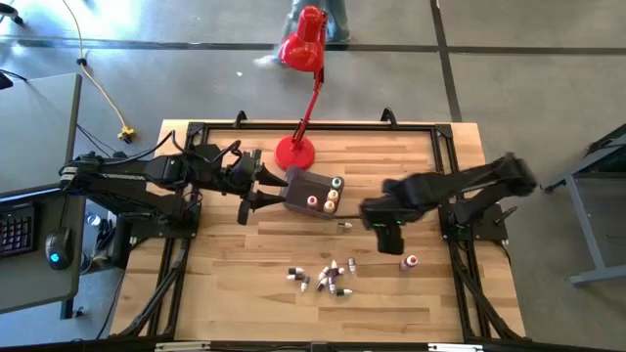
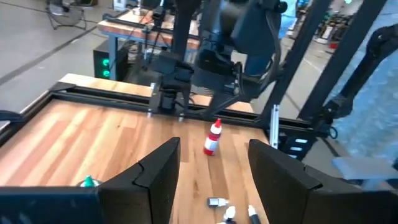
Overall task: Pick & Place food coloring
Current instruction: Put the large red food coloring bottle into the black bin
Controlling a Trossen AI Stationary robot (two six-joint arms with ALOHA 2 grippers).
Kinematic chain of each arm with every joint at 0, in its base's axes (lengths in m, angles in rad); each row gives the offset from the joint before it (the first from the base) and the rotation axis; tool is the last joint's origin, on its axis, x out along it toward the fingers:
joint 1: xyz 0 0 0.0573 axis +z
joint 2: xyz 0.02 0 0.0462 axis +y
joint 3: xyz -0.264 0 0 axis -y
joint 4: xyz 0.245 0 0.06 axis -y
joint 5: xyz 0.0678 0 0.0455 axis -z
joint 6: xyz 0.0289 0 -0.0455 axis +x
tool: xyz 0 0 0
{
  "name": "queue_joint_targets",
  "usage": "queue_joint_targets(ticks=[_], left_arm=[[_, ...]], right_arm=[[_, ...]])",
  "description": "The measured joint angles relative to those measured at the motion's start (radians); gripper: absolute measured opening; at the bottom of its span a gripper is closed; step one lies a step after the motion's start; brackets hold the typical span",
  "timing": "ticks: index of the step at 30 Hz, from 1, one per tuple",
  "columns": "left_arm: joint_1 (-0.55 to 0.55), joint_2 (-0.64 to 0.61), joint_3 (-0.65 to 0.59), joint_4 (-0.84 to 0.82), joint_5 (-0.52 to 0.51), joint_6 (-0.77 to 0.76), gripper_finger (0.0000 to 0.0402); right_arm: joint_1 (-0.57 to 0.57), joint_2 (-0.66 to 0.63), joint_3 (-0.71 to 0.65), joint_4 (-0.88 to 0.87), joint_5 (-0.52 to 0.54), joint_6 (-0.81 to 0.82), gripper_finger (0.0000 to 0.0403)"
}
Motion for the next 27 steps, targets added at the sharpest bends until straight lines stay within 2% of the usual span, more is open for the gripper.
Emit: queue_joint_targets(ticks=[5, 11, 16, 20, 27], left_arm=[[0.0, 0.003, 0.0, -0.058, -0.057, -0.049, 0.0188], [0.0, 0.003, 0.0, -0.098, -0.086, -0.122, 0.0188], [0.0, 0.002, 0.0, -0.099, -0.086, -0.094, 0.0188], [0.0, 0.002, 0.0, -0.099, -0.117, -0.025, 0.0188], [0.0, 0.002, 0.001, -0.099, -0.183, -0.015, 0.0188]], right_arm=[[0.11, -0.163, -0.247, 0.111, -0.041, 0.226, 0.0178], [0.24, -0.266, -0.426, 0.177, -0.128, 0.306, 0.0178], [0.329, -0.273, -0.484, 0.217, -0.206, 0.32, 0.0178], [0.37, -0.272, -0.492, 0.212, -0.199, 0.32, 0.0178], [0.421, -0.272, -0.492, 0.213, -0.176, 0.389, 0.0178]])
